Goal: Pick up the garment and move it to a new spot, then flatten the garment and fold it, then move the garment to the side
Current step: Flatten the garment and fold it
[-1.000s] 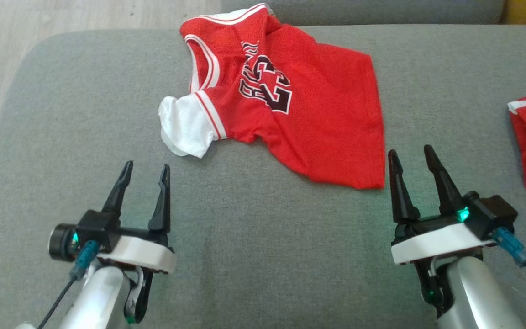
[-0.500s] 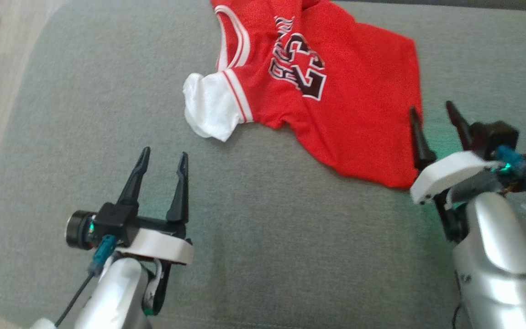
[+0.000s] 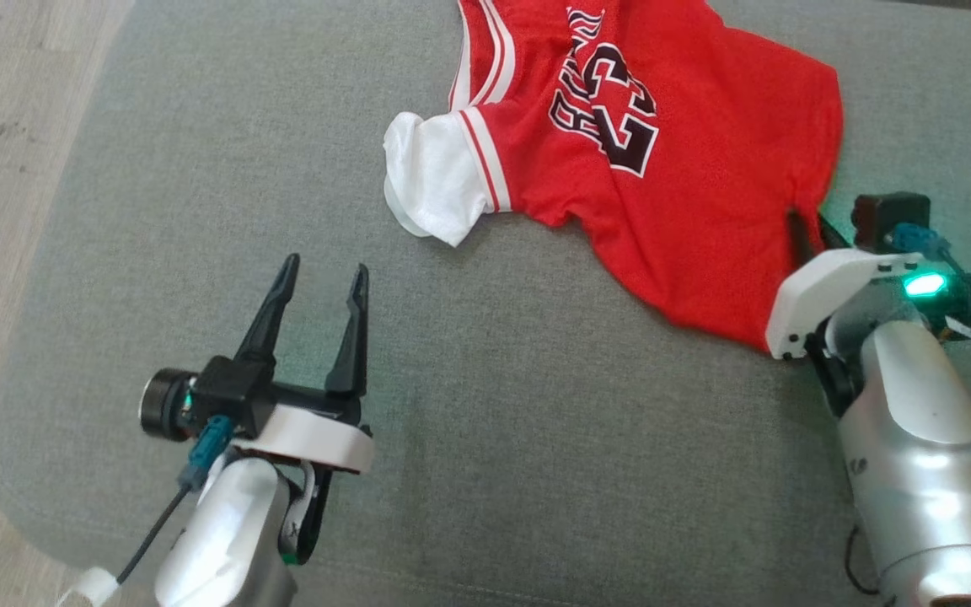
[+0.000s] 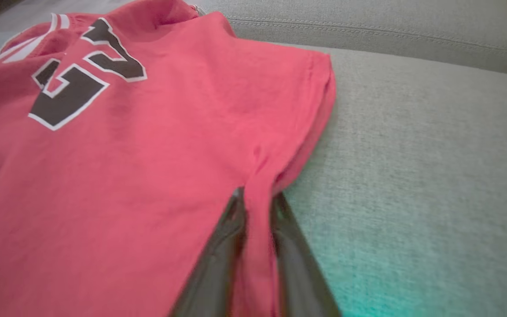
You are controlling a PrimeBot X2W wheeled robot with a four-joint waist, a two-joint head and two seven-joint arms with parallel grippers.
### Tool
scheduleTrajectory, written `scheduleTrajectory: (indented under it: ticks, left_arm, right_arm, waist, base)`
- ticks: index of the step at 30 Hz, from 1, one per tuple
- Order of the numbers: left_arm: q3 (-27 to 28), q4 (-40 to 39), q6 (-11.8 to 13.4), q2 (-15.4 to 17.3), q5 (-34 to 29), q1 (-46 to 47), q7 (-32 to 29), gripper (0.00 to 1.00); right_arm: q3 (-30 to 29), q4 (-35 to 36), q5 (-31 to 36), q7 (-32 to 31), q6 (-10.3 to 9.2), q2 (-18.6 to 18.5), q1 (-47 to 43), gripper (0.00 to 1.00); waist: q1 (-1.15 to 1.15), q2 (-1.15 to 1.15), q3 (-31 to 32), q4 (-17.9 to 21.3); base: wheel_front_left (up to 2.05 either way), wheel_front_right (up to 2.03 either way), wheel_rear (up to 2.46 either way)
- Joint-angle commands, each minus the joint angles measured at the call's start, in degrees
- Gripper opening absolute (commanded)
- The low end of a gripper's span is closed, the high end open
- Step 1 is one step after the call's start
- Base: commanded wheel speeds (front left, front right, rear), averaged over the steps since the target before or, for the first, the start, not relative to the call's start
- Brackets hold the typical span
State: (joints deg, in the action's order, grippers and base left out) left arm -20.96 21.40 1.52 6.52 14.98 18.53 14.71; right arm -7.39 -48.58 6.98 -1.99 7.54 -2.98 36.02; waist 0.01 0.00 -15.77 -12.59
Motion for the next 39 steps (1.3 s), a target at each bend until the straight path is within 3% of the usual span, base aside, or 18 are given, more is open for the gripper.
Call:
scheduleTrajectory:
  ticks: [1,7,16,17,18,23,28,33,39]
  left_arm:
    - [2.37,-1.38,-0.04,0.54,-0.51,1.68,0.29,1.00]
    - [3.41,-0.94,-0.40,0.52,-1.22,1.27,0.29,1.00]
    - [4.22,-0.79,-0.77,0.79,-1.90,0.74,0.29,1.00]
    - [4.35,-0.81,-0.77,0.88,-1.94,0.66,0.29,1.00]
    - [4.48,-0.84,-0.77,0.97,-1.96,0.57,0.29,1.00]
    - [5.17,-0.81,-0.72,1.58,-1.99,0.04,0.29,1.00]
    - [5.59,-0.58,-0.71,1.90,-1.91,-0.72,0.29,1.00]
    - [6.39,-0.69,-0.30,2.40,-1.73,-1.51,0.29,1.00]
    - [7.45,-0.62,0.06,3.03,-1.54,-1.57,0.29,1.00]
  right_arm:
    - [0.16,0.97,1.79,0.76,-0.05,0.11,0.77,0.00]
    - [-9.13,2.93,12.74,2.00,-0.05,-1.57,0.75,0.00]
    - [-16.07,3.18,20.46,3.36,-0.05,-2.49,1.97,0.00]
    - [-16.63,3.29,21.18,4.06,-0.05,-2.17,2.05,0.67]
    - [-17.27,3.55,21.92,4.94,-0.05,-1.78,2.03,1.00]
    - [-17.48,3.77,21.81,12.60,-0.05,-0.03,1.23,1.00]
    - [-4.61,2.01,4.64,16.87,-0.05,0.08,-1.50,1.00]
    - [6.56,18.72,-9.58,16.97,-0.05,0.09,-12.27,1.00]
    - [10.04,31.67,-14.56,16.98,-0.05,0.10,-22.19,1.00]
  waist:
    - [-0.01,0.00,0.29,0.19]
    - [-0.01,0.00,1.85,1.60]
    - [-0.01,0.00,3.89,4.20]
    - [-0.01,0.00,4.07,4.58]
    - [-0.01,0.00,4.24,4.99]
    - [-0.01,0.00,5.39,7.30]
    - [-0.01,0.00,6.91,9.57]
    - [-0.01,0.00,7.08,12.43]
    - [-0.01,0.00,6.57,14.85]
  base:
    - [0.00,0.00,0.00]
    - [0.00,0.00,0.00]
    - [0.00,0.00,0.00]
    - [0.00,0.00,0.00]
    - [0.00,0.00,0.00]
    - [0.00,0.00,0.00]
    - [0.00,0.00,0.00]
    - [0.00,0.00,0.00]
    - [0.00,0.00,0.00]
